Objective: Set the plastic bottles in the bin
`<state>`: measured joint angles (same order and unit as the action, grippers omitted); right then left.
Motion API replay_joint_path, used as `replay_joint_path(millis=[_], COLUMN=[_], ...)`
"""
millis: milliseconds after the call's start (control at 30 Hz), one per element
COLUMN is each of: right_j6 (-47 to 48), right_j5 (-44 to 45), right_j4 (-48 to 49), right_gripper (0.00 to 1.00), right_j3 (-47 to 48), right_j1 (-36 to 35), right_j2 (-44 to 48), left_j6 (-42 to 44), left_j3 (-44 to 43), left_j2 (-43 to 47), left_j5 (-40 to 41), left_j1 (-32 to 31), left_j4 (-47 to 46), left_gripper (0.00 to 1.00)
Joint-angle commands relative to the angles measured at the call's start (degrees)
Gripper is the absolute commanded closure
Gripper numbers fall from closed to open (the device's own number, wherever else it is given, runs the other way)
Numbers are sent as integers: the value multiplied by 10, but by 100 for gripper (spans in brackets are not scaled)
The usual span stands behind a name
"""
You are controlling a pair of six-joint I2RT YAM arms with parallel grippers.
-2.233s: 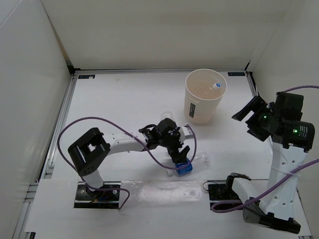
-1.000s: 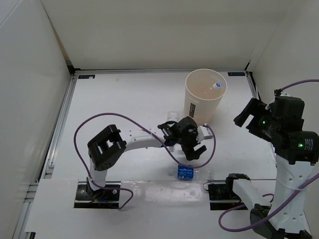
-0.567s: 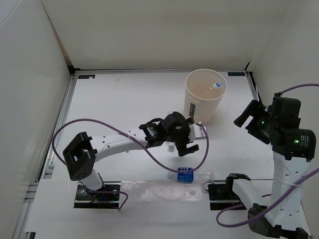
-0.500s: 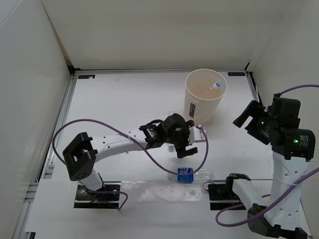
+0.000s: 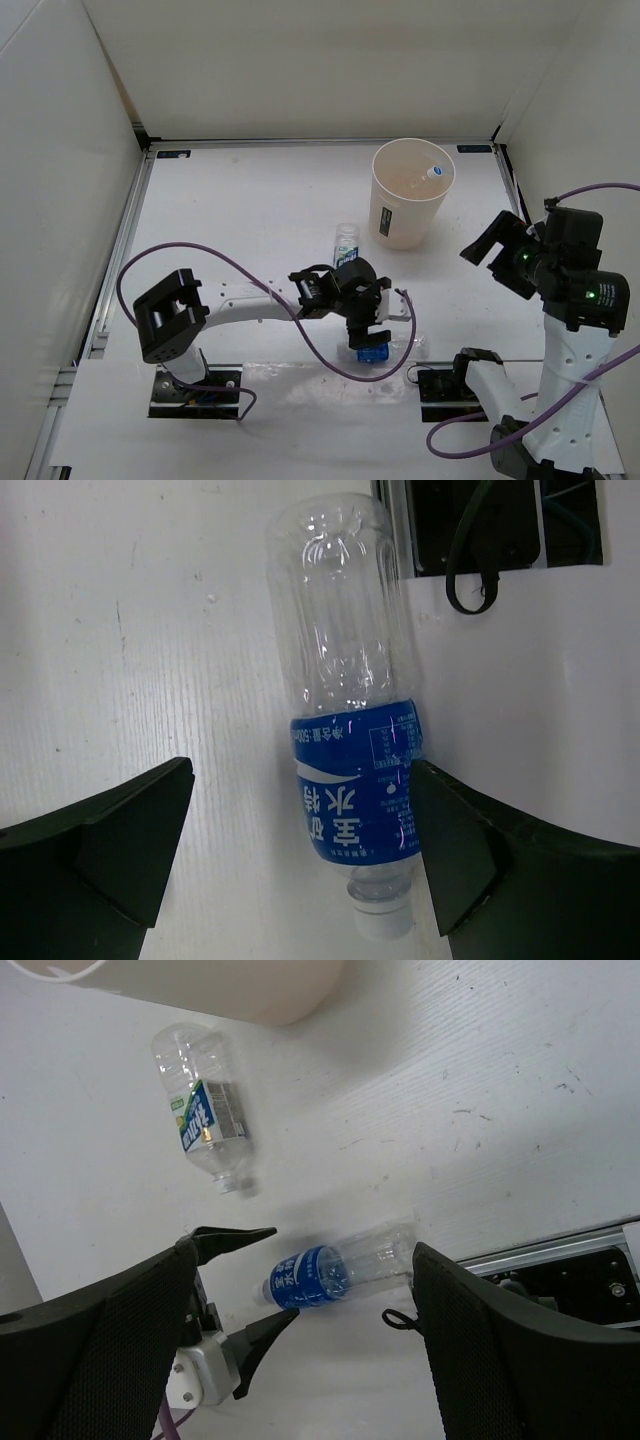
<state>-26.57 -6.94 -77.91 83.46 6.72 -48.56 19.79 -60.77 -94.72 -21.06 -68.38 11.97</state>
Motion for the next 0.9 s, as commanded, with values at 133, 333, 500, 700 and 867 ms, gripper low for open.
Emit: replay_joint_path(millis=[133,333,500,700,867], right_j6=[5,16,16,19,21], right_j5=[-18,-12,-4,7,14], right_j4=[-35,-40,-41,-35,-32], right_gripper=[10,10,10,10,10], right_j3=[-4,-13,-28,-44,-46], right_j1=[-1,-10,-21,-50,-66], right_j2=[-10,-15,-8,-8,-8], left_j6=[-60,-94,-108,-127,-151], left_j3=[0,7,14,32,7], left_j2=[-4,-38,-56,-81,-117], left_j5=[-23,-22,-27,-6,16], left_j1=[-9,-25,-36,-58,-59], left_j4=[-84,-115,-130,-150,-145], left_gripper=[0,0,0,0,0])
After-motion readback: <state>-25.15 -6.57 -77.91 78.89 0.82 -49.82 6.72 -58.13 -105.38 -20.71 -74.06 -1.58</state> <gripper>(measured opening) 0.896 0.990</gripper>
